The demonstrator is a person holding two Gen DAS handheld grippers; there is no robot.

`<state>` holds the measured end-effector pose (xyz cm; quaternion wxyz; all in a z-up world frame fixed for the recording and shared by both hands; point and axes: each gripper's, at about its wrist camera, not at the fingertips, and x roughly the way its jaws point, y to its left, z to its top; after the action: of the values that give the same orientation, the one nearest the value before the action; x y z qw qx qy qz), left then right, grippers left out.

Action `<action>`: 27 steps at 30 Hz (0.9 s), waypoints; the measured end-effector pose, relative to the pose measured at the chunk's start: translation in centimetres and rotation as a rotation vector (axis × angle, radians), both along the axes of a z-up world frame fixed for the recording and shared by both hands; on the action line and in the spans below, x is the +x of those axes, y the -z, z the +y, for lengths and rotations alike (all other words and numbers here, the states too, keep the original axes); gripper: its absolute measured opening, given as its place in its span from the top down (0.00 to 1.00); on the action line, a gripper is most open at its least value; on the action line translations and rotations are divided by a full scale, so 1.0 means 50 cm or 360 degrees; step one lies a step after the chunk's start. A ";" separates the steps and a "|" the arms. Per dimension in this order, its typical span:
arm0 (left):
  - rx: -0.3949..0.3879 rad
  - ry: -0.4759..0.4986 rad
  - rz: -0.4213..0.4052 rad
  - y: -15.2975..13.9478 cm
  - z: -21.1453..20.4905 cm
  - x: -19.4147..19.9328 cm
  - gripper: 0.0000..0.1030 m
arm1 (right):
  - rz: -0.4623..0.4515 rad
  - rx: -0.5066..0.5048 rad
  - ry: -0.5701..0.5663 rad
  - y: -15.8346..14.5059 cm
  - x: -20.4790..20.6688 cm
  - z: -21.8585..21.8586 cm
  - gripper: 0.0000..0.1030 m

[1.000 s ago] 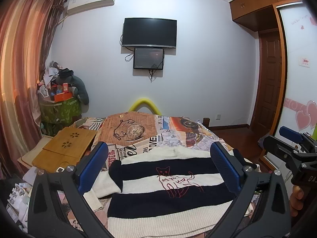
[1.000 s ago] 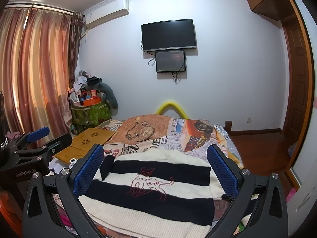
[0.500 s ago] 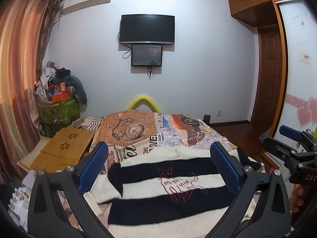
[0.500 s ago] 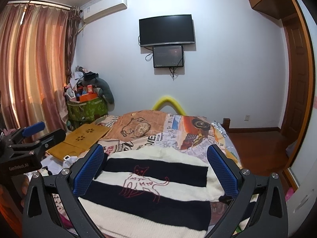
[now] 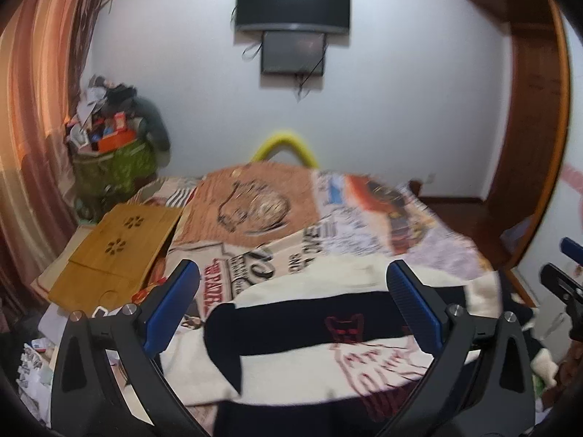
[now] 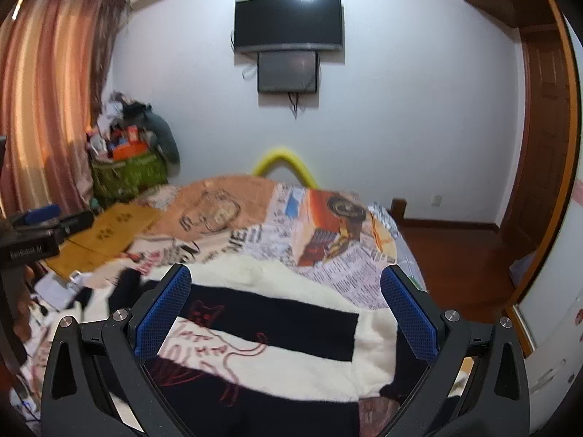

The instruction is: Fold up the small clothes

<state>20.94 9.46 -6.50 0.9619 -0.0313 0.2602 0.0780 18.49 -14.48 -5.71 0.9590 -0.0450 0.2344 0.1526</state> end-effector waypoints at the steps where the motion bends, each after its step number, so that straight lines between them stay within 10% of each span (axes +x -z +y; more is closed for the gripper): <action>1: 0.0010 -0.0018 0.0048 0.015 0.011 0.029 0.00 | 0.0037 -0.0018 -0.0010 0.016 0.025 0.002 0.00; 27: -0.0017 0.0294 0.0998 0.377 0.112 0.469 0.21 | 0.0858 -0.0253 -0.0355 0.261 0.441 0.049 0.17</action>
<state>44.41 15.04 -25.34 0.8378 0.0130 0.5458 -0.0051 40.55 -12.04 -18.78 0.8330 -0.1034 0.4854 0.2445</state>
